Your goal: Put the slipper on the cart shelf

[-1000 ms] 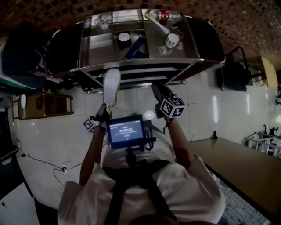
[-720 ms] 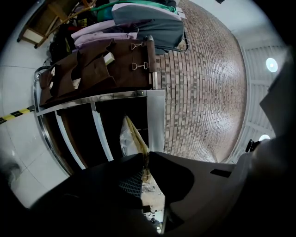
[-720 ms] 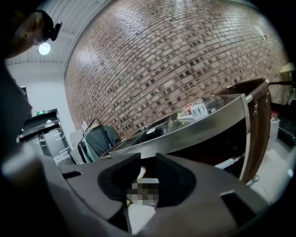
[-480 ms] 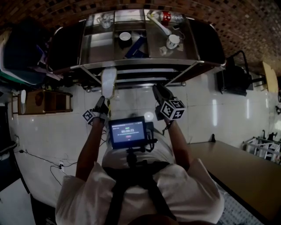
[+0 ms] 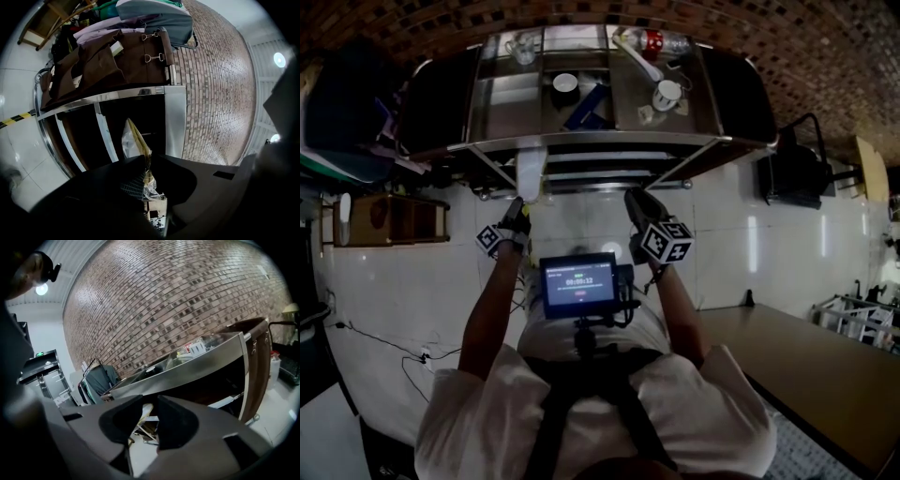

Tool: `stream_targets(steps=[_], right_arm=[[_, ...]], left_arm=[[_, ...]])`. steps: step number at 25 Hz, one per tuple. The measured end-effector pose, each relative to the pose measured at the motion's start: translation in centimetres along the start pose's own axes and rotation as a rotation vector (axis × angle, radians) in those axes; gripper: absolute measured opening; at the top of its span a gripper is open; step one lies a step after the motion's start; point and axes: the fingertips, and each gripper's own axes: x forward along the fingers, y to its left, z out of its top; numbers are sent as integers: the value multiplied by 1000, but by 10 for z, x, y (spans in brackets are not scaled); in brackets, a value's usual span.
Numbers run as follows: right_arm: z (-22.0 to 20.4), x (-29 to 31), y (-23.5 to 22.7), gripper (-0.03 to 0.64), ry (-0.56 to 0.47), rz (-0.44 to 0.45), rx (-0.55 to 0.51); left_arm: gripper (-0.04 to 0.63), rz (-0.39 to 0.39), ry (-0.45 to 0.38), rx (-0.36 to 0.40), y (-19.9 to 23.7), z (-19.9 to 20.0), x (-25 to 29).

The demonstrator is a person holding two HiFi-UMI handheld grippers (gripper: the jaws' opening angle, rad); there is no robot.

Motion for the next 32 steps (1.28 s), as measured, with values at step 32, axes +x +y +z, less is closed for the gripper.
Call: stream_targets(steps=[32], right_arm=[[-9, 43, 13, 109, 43, 31, 56]], left_arm=[[43, 208, -54, 7, 75, 41, 70]])
